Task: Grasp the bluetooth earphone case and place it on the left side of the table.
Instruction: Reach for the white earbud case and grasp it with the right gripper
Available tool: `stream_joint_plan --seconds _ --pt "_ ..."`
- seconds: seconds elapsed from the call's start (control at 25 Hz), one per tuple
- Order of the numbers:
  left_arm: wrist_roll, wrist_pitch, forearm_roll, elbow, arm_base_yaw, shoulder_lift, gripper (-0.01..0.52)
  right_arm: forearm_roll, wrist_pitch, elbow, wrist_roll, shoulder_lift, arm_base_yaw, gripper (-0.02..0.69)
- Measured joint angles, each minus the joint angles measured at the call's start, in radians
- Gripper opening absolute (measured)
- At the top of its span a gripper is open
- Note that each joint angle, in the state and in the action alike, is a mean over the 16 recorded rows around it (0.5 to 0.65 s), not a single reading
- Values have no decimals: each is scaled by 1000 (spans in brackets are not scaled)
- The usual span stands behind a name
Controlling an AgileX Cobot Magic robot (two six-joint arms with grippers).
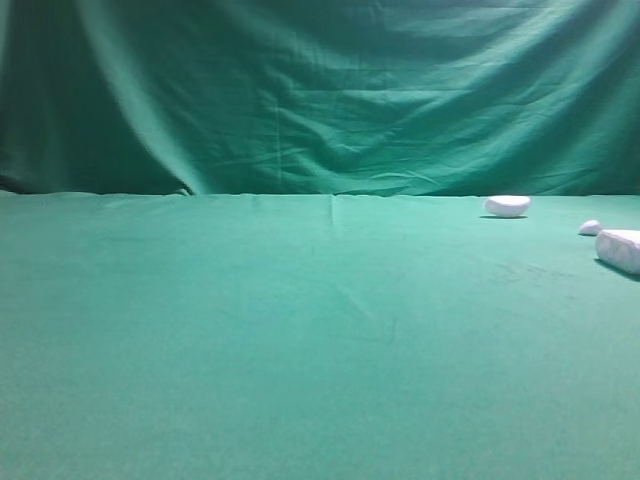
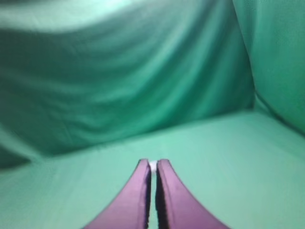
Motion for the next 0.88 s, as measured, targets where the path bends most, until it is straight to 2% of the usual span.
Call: stream_joint_plan --seconds 0.24,0.36,0.68,0.88 --pt "0 0 0 0 0 0 0 18 295 -219 -77 282 14 0" --pt "0 0 0 0 0 0 0 35 395 -298 -138 423 46 0" --pt "0 0 0 0 0 0 0 62 502 -420 -272 746 185 0" --pt "0 0 0 0 0 0 0 44 515 -497 -271 933 262 23"
